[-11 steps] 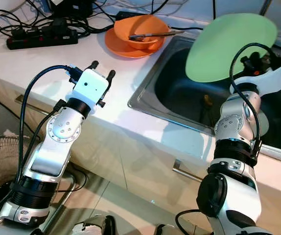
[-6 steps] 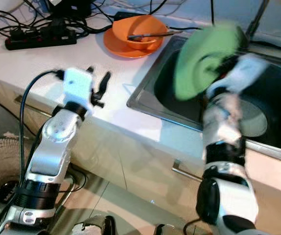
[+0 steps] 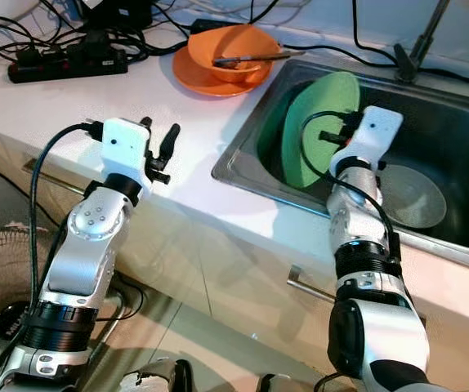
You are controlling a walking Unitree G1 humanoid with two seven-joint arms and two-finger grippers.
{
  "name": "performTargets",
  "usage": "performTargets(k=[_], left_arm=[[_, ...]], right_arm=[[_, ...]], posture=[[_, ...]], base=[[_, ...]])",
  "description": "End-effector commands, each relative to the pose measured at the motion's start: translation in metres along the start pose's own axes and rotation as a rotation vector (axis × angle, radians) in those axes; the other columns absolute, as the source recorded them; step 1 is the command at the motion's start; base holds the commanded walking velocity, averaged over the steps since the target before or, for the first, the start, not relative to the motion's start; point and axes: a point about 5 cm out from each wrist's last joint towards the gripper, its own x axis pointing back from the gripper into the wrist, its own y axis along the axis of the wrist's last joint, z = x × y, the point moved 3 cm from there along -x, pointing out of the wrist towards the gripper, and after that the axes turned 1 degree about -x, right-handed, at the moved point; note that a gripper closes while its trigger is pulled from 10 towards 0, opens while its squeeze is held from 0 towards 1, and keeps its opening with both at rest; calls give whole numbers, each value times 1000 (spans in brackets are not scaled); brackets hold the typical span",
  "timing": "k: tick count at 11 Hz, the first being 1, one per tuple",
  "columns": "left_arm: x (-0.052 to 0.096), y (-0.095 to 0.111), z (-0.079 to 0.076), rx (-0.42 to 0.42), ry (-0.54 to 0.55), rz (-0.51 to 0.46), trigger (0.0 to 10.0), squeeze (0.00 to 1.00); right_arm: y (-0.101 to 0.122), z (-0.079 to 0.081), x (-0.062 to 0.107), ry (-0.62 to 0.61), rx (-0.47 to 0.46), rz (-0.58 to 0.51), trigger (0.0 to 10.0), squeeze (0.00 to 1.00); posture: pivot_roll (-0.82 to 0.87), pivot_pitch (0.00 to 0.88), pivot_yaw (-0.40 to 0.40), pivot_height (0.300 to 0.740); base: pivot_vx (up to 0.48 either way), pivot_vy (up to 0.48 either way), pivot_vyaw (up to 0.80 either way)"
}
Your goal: Kitchen organization
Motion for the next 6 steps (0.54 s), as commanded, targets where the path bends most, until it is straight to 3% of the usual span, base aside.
performTargets(k=[1, 3, 6], left_arm=[[2, -7, -2, -2, -4, 27, 10000, 0], [3, -10, -4, 1, -18, 40, 10000, 0], [4, -12, -4, 0, -19, 46, 10000, 0]], right_arm=[[2, 5, -2, 18, 17, -9, 10000, 0], [-9, 4, 0, 19, 47, 33, 10000, 0], [-2, -4, -6, 4, 89, 28, 10000, 0]], posture=[[131, 92, 27, 740], [134, 90, 29, 740], [134, 77, 30, 740]], base=[[0, 0, 0], [0, 0, 0], [0, 0, 0]])
